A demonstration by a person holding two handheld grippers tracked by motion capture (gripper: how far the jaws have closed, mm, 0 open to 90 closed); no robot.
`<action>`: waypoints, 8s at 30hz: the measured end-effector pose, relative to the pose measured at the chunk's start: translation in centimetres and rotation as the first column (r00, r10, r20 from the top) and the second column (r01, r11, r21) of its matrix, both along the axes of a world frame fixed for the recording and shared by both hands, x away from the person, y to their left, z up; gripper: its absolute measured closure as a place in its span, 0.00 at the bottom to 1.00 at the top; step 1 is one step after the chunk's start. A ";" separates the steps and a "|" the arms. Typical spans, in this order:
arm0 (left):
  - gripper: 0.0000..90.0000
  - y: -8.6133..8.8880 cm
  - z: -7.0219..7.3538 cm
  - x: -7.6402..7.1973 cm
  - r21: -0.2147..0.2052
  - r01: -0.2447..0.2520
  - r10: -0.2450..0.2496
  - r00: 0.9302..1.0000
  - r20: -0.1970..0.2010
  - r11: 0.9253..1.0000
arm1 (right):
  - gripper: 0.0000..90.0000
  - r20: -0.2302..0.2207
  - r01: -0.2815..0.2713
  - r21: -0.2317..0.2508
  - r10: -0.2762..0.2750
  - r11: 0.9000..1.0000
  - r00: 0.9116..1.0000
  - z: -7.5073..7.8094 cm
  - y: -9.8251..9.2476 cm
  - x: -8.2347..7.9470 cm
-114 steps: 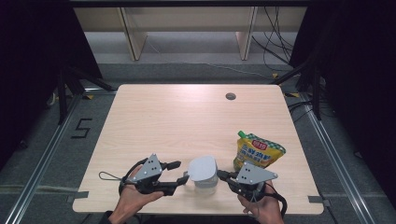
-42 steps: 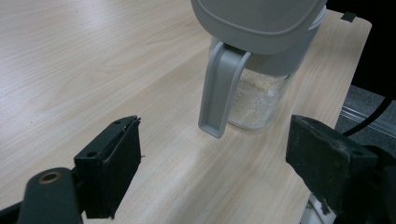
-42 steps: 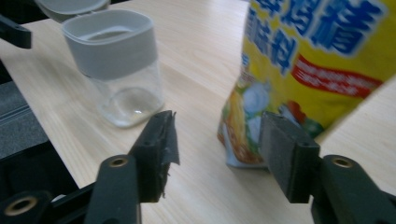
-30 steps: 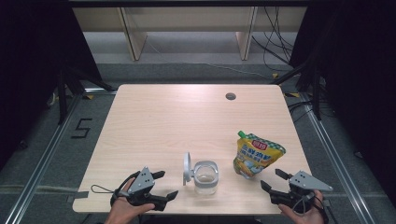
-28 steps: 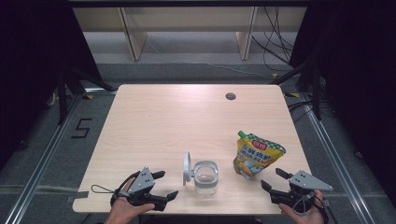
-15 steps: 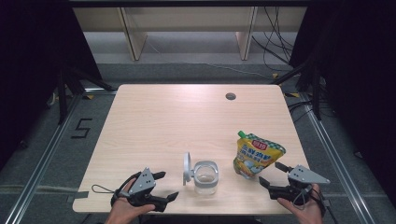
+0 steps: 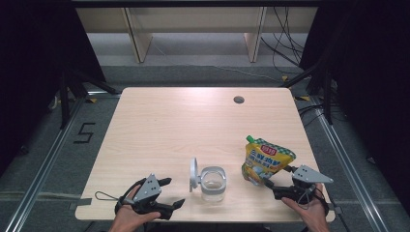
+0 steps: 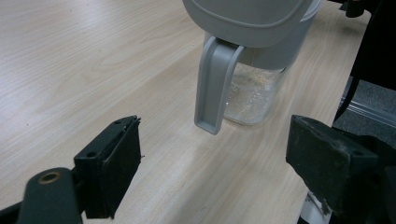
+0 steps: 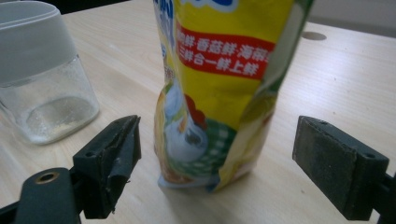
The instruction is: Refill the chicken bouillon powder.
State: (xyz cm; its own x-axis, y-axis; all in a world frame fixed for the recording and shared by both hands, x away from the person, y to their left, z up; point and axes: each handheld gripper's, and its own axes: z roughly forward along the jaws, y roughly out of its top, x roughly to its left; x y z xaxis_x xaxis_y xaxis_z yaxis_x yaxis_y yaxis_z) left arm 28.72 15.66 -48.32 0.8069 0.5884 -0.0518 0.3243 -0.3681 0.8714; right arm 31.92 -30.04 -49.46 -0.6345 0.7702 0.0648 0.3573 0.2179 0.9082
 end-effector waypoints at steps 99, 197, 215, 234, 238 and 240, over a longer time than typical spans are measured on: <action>0.19 0.0 -0.4 0.2 0.027 0.014 -0.014 1.000 -0.001 1.000 | 0.60 0.299 -0.102 -0.249 0.177 0.963 0.938 3.6 3.5 -0.1; 0.19 -0.1 -0.6 0.3 0.035 0.001 -0.001 1.000 -0.005 0.999 | 0.61 0.285 0.360 -0.931 0.726 0.055 0.626 6.8 11.6 -4.7; 0.19 -0.2 -0.6 0.3 0.025 0.002 -0.002 1.000 -0.008 1.000 | 0.62 0.274 0.378 -0.925 0.740 0.029 0.614 7.1 11.7 -4.8; 0.19 -0.2 -0.7 0.3 0.022 0.006 -0.005 1.000 -0.008 1.000 | 0.62 0.221 0.383 -0.923 0.759 -0.040 0.613 7.6 12.1 -4.5; 0.19 -0.2 -0.7 0.3 0.027 0.005 -0.004 1.000 -0.011 1.000 | 0.62 0.224 0.387 -0.921 0.760 -0.038 0.610 7.6 12.2 -4.3; 0.19 -0.2 -0.6 0.4 0.034 0.013 -0.013 1.000 0.000 0.999 | 0.62 0.220 0.383 -0.922 0.754 -0.046 0.619 7.6 12.3 -4.3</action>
